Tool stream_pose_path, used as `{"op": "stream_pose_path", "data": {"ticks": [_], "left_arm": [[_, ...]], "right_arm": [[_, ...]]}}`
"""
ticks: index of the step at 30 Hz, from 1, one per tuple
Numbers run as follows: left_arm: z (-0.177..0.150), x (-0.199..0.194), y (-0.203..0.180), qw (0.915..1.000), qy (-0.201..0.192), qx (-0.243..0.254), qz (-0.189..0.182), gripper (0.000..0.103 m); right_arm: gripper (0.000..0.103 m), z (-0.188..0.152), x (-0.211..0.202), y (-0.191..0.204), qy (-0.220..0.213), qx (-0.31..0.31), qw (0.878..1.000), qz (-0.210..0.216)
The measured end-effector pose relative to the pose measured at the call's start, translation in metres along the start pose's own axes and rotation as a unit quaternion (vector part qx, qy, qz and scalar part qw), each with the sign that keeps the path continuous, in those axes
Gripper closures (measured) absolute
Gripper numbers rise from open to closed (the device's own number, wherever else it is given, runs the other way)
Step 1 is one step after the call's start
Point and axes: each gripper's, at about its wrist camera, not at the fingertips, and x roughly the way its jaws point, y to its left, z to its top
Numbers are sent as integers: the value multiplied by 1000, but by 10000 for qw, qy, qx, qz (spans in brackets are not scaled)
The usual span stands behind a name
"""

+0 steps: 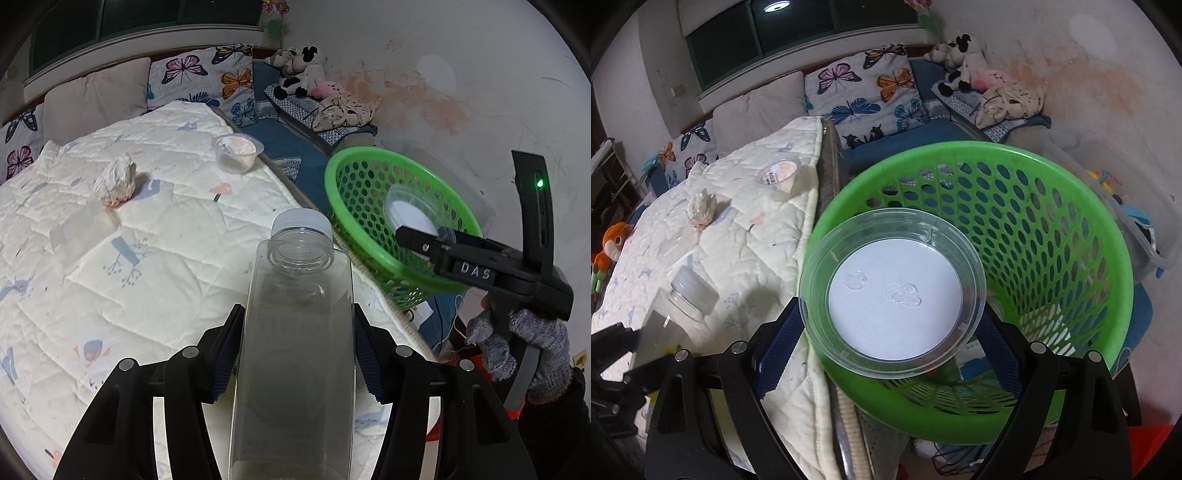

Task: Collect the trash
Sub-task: 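Carry the bottle and lid over the green basket with both tools, then open the right tool to drop the lid into the basket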

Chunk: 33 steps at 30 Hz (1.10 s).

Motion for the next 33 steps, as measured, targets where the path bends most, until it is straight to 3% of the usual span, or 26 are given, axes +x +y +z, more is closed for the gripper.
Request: {"op": "stream_pose_path", "data": {"ticks": [18,33], "left_arm": [[53,15,-27,9996,-163,211,-106,48],[83,33,-56,9988,-192,386,-224,48]], "right_arm": [[13,3,6,-51,254,306,9992,28],[11,6,8,-61,308,307,9990,111]]}}
